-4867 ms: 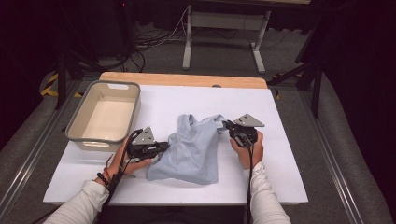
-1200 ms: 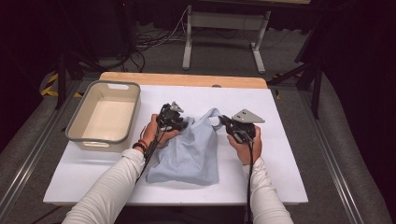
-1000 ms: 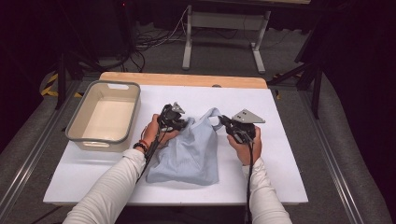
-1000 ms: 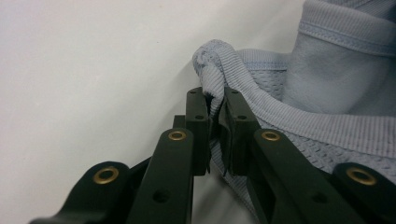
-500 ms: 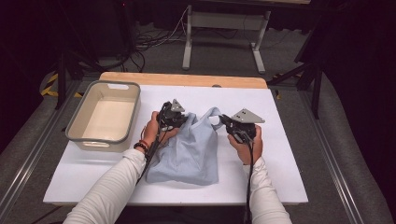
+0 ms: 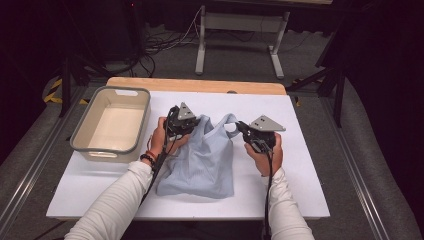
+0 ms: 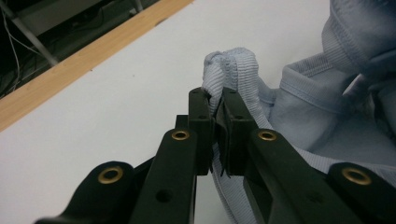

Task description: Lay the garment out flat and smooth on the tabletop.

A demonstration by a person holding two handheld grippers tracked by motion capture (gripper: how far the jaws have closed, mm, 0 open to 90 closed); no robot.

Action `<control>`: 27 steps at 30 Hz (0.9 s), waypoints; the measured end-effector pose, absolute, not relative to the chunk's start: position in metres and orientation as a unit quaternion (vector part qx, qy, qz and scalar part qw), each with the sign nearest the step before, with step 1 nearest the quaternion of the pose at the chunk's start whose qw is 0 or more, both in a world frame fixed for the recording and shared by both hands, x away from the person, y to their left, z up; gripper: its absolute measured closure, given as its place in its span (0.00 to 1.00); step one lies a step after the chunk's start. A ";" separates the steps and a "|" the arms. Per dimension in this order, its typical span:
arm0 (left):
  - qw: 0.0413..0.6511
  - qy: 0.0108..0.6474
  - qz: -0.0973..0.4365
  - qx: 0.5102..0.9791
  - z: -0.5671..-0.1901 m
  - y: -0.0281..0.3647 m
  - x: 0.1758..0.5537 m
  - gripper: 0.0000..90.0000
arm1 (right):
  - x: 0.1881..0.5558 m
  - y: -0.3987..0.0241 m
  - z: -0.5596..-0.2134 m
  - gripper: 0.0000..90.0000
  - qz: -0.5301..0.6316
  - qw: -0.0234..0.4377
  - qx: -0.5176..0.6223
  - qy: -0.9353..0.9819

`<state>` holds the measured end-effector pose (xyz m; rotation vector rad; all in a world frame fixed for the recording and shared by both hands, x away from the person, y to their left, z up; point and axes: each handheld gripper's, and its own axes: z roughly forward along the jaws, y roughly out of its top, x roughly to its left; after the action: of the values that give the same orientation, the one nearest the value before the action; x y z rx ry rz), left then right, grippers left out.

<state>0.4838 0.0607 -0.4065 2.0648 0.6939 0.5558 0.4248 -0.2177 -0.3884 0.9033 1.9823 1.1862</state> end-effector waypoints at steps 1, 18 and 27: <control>0.432 0.278 0.223 0.828 -0.406 0.061 0.484 0.94 | 0.425 -0.218 -0.388 0.98 0.452 0.325 0.344 0.756; 0.507 0.255 0.264 0.780 -0.347 0.093 0.460 0.94 | 0.418 -0.223 -0.343 0.97 0.475 0.357 0.322 0.737; 0.523 0.247 0.261 0.773 -0.330 0.097 0.452 0.94 | 0.413 -0.215 -0.332 0.98 0.472 0.373 0.311 0.736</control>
<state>0.4518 0.0967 -0.3303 1.8502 0.5919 0.6260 0.4134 -0.2148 -0.3324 0.7970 1.8841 1.2092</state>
